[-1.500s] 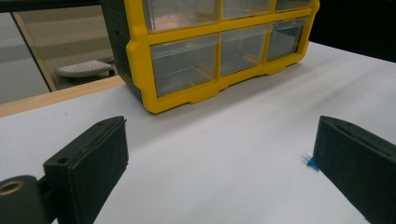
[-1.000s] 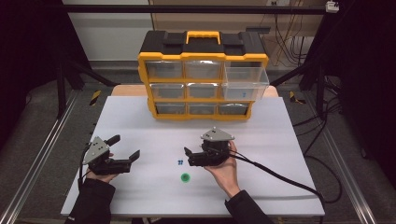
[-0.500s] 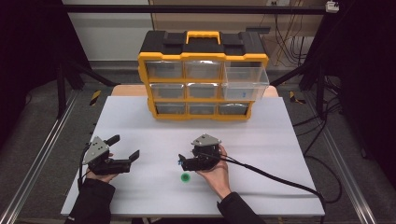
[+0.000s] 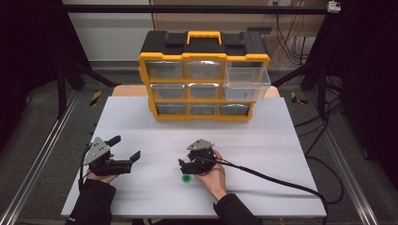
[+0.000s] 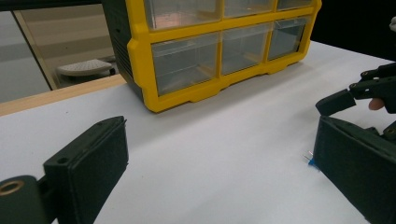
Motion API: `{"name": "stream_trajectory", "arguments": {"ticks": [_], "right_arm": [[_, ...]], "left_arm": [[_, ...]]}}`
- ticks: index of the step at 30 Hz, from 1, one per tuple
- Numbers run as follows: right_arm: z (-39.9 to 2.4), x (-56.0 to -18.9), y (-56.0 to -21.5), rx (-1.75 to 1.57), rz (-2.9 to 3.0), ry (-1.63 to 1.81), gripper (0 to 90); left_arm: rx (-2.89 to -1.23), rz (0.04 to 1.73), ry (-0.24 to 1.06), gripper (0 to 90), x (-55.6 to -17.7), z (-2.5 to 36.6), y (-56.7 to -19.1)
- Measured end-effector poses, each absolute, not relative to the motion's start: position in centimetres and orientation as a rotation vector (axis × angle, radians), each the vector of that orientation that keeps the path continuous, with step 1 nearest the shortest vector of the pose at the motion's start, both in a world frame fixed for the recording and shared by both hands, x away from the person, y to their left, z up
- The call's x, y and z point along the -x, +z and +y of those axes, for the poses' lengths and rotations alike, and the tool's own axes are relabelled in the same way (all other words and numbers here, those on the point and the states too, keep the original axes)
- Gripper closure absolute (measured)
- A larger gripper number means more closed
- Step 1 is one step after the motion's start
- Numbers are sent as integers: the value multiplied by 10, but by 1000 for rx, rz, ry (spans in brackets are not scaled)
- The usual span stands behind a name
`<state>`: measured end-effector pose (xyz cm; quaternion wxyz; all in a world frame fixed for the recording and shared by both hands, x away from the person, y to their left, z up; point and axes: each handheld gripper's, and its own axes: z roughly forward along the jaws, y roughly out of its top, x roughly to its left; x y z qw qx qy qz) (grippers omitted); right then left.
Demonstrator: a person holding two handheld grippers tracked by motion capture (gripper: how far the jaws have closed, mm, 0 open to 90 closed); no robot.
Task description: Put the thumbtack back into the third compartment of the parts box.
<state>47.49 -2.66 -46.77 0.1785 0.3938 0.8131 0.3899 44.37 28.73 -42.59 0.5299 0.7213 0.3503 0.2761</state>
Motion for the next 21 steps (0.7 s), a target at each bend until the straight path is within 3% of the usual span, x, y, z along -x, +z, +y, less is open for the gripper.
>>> {"name": "stream_trajectory", "arguments": {"ticks": [21], "right_arm": [[-16, -478, -480, -1091, 2364, 1012, 437]], "left_arm": [[-1723, 836, 660, 25, -443, 287, -426]]}}
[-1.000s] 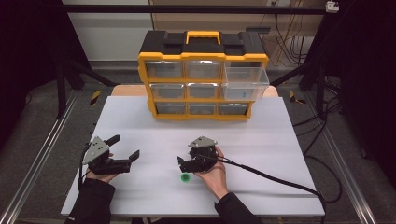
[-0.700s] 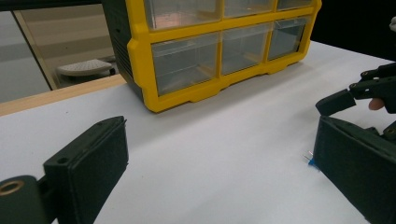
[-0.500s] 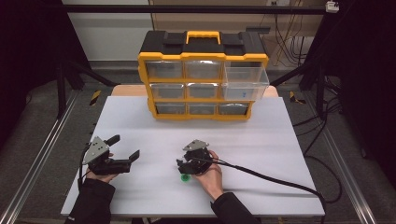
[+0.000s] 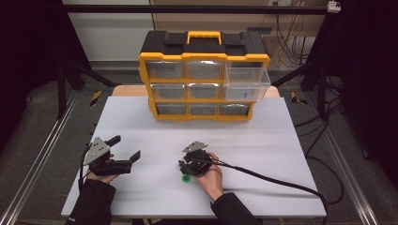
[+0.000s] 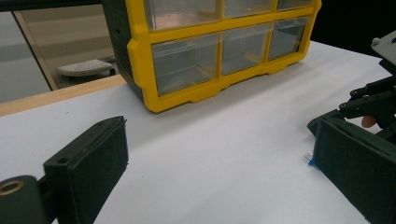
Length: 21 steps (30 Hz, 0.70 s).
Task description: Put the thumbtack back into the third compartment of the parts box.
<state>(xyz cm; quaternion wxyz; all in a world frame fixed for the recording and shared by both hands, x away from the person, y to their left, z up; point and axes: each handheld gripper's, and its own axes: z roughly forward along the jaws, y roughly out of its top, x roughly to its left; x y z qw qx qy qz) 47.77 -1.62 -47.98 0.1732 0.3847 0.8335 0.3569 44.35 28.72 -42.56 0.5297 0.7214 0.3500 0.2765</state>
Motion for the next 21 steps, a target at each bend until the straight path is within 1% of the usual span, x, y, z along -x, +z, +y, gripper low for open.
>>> {"name": "stream_trajectory", "arguments": {"ticks": [2, 8, 11, 21], "right_arm": [[-16, -478, -480, -1089, 2365, 1003, 460], [-17, -478, -478, -1089, 2374, 1003, 571], [-17, -478, -478, -1097, 2377, 1005, 584], [-18, -478, -478, -1095, 2399, 990, 712]], "left_arm": [[-1721, 836, 660, 25, -443, 287, -426], [-1719, 838, 658, 25, -443, 287, -425], [-1722, 836, 660, 25, -443, 287, -425], [-1718, 838, 659, 25, -443, 287, -425]]}}
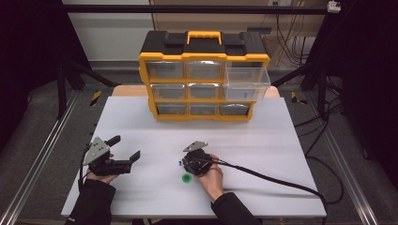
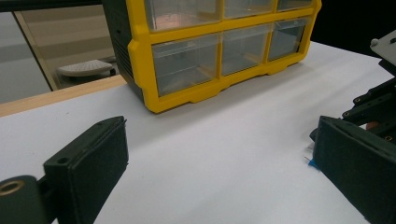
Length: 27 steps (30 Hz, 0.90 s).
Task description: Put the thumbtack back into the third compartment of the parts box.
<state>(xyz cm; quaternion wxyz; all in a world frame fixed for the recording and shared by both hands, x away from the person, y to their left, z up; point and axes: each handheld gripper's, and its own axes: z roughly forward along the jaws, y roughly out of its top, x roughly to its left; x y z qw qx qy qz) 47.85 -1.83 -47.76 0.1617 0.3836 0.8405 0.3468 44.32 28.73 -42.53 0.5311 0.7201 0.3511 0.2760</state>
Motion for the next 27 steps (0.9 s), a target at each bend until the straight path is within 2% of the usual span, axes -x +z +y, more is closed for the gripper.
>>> {"name": "stream_trajectory", "arguments": {"ticks": [9, 16, 27], "right_arm": [[-19, -480, -478, -1103, 2407, 988, 813], [-18, -481, -478, -1112, 2401, 1013, 750], [-17, -480, -479, -1105, 2390, 1005, 840]], "left_arm": [[-1717, 838, 659, 25, -443, 287, -425], [-1718, 838, 659, 25, -443, 288, -425], [-1718, 839, 660, 26, -443, 288, -425]]}}
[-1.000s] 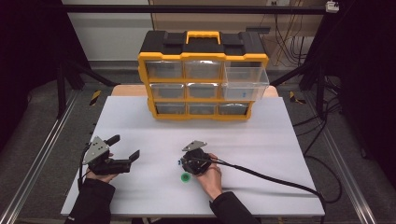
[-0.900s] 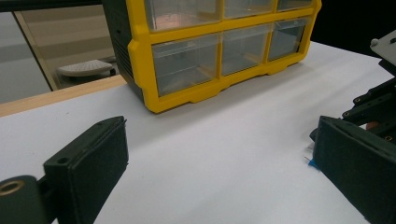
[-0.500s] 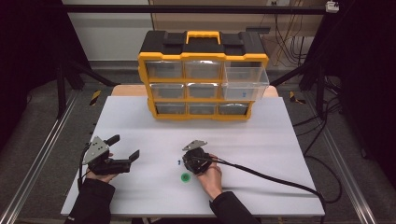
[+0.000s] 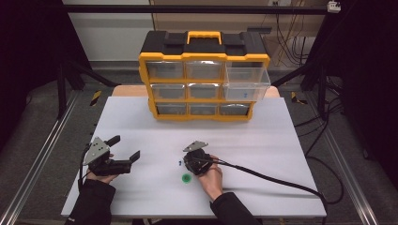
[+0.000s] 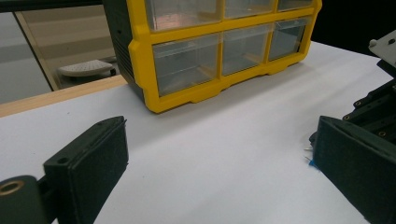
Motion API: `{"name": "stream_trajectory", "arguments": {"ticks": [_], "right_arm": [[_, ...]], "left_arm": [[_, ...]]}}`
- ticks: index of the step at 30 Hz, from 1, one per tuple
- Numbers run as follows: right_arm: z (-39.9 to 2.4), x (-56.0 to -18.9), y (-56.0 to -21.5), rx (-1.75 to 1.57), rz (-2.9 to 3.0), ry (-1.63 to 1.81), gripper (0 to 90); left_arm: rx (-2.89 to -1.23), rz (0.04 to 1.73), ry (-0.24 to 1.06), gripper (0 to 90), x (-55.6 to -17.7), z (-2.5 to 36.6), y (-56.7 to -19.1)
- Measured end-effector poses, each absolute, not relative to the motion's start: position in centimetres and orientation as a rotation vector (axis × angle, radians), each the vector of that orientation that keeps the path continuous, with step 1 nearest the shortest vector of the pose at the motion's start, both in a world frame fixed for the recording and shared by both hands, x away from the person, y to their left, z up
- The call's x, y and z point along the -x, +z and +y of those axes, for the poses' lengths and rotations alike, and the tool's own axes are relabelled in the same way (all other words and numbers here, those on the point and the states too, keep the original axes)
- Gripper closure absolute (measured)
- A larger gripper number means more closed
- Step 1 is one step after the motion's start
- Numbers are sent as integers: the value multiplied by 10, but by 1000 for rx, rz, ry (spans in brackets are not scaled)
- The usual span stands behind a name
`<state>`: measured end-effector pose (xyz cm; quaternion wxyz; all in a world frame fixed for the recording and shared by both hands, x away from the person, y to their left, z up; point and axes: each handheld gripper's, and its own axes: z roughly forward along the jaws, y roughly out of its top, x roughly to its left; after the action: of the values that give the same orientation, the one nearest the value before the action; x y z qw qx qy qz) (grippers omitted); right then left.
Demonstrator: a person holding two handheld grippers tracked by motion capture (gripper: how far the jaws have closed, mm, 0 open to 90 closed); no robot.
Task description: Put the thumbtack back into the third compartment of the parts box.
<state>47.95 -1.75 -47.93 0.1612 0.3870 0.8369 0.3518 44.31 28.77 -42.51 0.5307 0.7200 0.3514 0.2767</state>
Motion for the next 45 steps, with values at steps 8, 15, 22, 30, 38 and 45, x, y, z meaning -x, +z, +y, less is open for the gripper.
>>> {"name": "stream_trajectory", "arguments": {"ticks": [8, 15, 22, 30, 38, 45], "right_arm": [[-18, -481, -478, -1115, 2407, 1010, 850], [-20, -480, -474, -1096, 2404, 1026, 850], [-25, -477, -459, -1079, 2387, 1073, 850], [-35, -470, -440, -1054, 2366, 1150, 849], [-47, -467, -425, -1042, 2335, 1198, 849], [-60, -465, -412, -1016, 2299, 1224, 848]], "left_arm": [[-1717, 839, 660, 25, -443, 288, -425], [-1718, 837, 660, 26, -443, 288, -425], [-1717, 836, 660, 26, -443, 288, -425], [-1719, 835, 658, 26, -443, 287, -425], [-1718, 836, 657, 26, -443, 287, -425], [-1719, 837, 657, 25, -443, 287, -425]]}}
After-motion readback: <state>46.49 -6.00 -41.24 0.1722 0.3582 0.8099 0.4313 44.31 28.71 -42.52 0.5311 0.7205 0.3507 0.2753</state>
